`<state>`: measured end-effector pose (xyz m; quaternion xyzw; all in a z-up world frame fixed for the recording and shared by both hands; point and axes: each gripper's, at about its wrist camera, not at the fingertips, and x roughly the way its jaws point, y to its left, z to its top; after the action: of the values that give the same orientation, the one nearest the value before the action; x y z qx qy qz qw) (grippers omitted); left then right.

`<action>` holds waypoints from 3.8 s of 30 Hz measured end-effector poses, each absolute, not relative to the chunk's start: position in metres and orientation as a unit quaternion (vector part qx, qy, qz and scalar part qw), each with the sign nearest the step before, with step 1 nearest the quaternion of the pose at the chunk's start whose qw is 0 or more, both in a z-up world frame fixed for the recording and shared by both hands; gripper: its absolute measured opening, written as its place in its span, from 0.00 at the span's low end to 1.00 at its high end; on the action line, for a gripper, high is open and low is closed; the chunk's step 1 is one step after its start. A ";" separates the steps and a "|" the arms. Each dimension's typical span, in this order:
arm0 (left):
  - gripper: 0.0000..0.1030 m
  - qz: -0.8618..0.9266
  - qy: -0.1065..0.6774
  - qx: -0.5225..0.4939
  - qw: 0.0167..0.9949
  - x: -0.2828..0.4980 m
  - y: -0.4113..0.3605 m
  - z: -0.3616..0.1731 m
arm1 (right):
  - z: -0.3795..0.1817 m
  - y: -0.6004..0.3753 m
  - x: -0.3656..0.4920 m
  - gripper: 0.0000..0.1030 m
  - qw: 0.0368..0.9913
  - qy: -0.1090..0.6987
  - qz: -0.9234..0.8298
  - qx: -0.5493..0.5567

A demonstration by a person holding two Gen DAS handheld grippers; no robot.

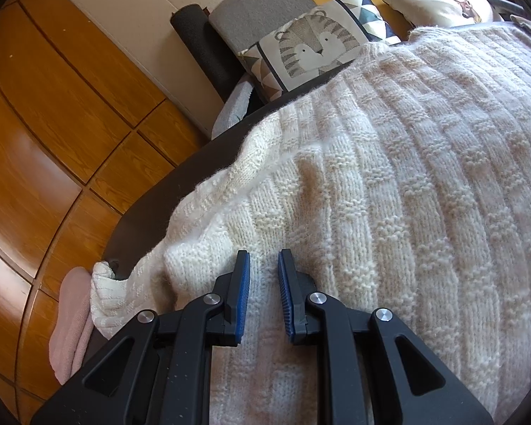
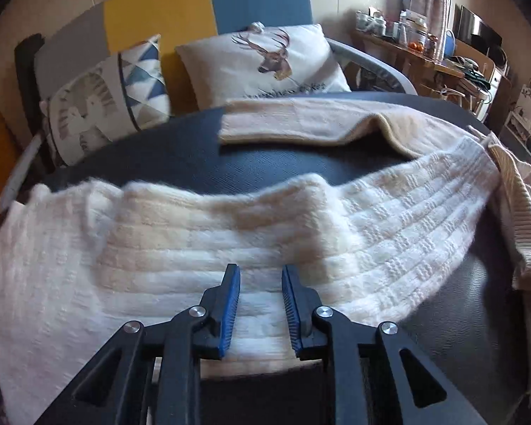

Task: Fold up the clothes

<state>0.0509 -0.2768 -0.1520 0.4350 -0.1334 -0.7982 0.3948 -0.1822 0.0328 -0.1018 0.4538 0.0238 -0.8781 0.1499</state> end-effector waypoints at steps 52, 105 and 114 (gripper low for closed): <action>0.12 -0.833 0.157 0.398 0.350 0.071 -0.485 -0.140 | -0.131 -0.129 -0.139 0.25 0.230 0.120 -0.885 0.388; 0.09 -0.706 -0.006 0.460 0.538 0.110 -0.623 -0.143 | -0.132 -0.124 -0.178 0.26 0.181 0.115 -0.893 0.395; 0.10 -0.835 0.027 0.397 0.380 0.099 -0.471 -0.105 | -0.128 -0.124 -0.183 0.28 0.195 0.105 -0.884 0.412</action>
<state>0.0987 -0.4714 -0.1050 0.3969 0.0270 -0.8353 0.3796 -0.1832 -0.1236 -0.1278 0.4118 0.1054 -0.8839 0.1949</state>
